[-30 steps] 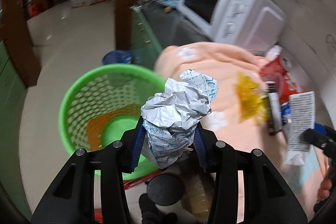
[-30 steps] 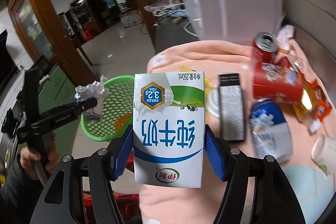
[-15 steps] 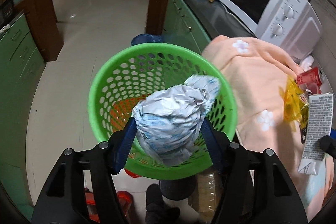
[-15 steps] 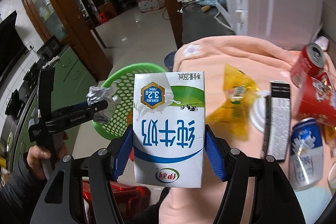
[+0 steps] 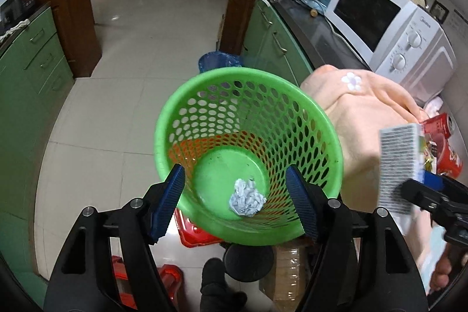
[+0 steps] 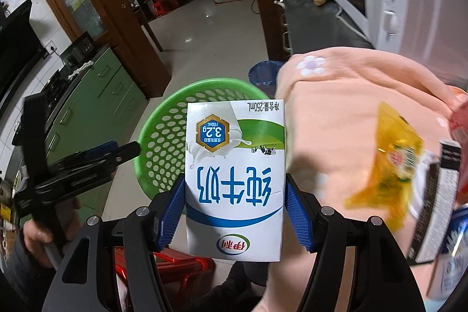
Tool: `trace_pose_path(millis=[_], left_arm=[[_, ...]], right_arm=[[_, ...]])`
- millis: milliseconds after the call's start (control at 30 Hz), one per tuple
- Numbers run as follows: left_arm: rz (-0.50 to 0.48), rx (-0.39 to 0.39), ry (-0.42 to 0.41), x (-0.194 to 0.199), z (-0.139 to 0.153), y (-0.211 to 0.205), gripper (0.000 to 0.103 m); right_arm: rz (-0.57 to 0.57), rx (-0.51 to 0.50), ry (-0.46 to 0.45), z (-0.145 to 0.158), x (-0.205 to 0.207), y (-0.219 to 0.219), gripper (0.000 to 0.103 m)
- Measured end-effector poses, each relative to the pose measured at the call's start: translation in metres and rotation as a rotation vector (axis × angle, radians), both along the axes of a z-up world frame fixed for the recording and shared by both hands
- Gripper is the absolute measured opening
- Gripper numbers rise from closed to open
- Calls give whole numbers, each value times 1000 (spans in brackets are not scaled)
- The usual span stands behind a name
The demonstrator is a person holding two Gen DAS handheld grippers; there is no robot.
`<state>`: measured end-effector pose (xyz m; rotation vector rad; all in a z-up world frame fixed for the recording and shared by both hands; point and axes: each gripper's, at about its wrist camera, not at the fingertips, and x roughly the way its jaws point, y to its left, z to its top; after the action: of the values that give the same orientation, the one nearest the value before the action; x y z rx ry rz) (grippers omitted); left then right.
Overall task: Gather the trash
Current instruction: 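Carry the foil into the green basket and open the left tool while the right tool carries the carton, then lower the milk carton into the green basket and open the right tool, then move the right tool back to the counter and grasp the black box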
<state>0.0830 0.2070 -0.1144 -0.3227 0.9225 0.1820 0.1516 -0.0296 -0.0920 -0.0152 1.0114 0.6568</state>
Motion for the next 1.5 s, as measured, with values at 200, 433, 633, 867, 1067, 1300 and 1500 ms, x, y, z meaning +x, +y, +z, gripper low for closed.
trace_pose_path(millis=[200, 433, 633, 867, 1067, 1300, 1500], left_arm=[[40, -6, -25, -10, 12, 13, 71], [60, -5, -36, -14, 18, 18, 72], [65, -6, -37, -17, 21, 18, 72], [31, -8, -61, -14, 31, 4, 74], [-42, -11, -75, -7, 39, -25, 74], [-121, -17, -76, 0, 41, -61, 74], [-181, -12, -79, 5, 45, -87, 75]], right_arm=[[35, 12, 32, -13, 16, 33, 63], [41, 54, 60, -20, 29, 53, 66], [36, 84, 45, -12, 27, 49, 74], [-18, 82, 7, 4, 10, 9, 75], [-119, 62, -24, 16, -7, -50, 76], [-237, 25, -73, 24, -26, -119, 76], [-317, -37, -77, 14, -21, -165, 72]])
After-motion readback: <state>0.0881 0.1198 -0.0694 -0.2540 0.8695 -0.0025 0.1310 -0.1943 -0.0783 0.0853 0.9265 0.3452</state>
